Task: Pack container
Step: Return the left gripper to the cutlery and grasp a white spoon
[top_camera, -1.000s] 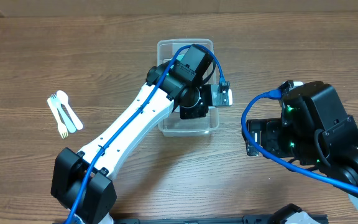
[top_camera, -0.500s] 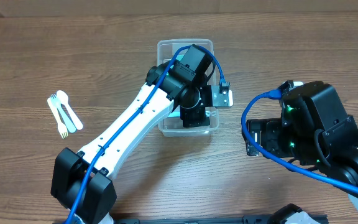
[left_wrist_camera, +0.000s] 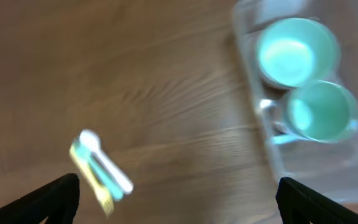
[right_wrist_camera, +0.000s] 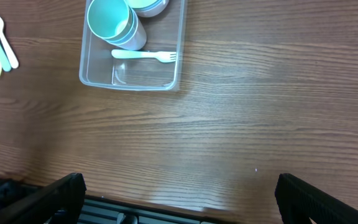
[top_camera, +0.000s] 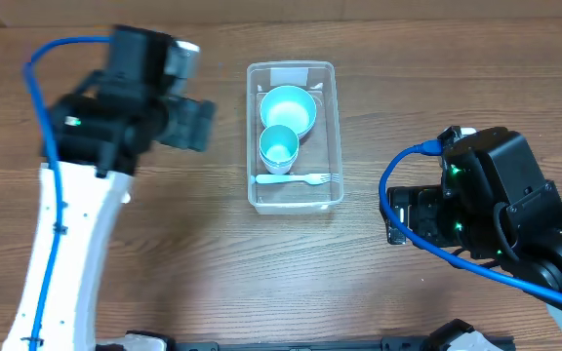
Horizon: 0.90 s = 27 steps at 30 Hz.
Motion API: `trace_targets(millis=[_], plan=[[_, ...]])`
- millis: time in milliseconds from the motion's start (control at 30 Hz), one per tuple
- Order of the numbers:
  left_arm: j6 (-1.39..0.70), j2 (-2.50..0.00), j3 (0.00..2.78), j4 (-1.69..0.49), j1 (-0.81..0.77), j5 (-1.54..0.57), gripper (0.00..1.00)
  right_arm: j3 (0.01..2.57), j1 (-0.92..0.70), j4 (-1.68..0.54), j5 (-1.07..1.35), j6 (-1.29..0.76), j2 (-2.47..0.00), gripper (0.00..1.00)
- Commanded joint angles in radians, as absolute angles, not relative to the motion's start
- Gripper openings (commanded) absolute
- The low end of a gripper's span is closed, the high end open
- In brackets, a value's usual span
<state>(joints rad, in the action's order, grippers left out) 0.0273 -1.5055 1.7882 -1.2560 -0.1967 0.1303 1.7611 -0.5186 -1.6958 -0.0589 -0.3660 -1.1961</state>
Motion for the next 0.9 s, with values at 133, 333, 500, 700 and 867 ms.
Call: trace_targets(millis=[133, 333, 500, 700, 867], plan=[[-0.195, -1.524, 1.499, -1.084, 0.081, 0.034, 1.0, 1.761, -0.522, -1.693, -0.066, -0.367, -1.192, 1.0], [-0.323, -1.578, 1.183, -0.772, 0.141, 0.105, 1.0, 1.761, -0.522, -1.693, -0.066, -0.367, -1.192, 1.0], [-0.322, -1.711, 1.166, -0.656, 0.194, 0.056, 1.0, 1.761, -0.522, -1.693, -0.066, -0.367, -1.192, 1.0], [-0.342, -1.813, 1.166, -0.55, 0.198, 0.099, 1.0, 1.761, -0.522, -1.693, -0.066, -0.367, -1.192, 1.0], [-0.345, -1.845, 1.166, -0.518, 0.211, 0.111, 1.0, 1.761, -0.522, -1.693, -0.066, -0.367, -1.192, 1.0]])
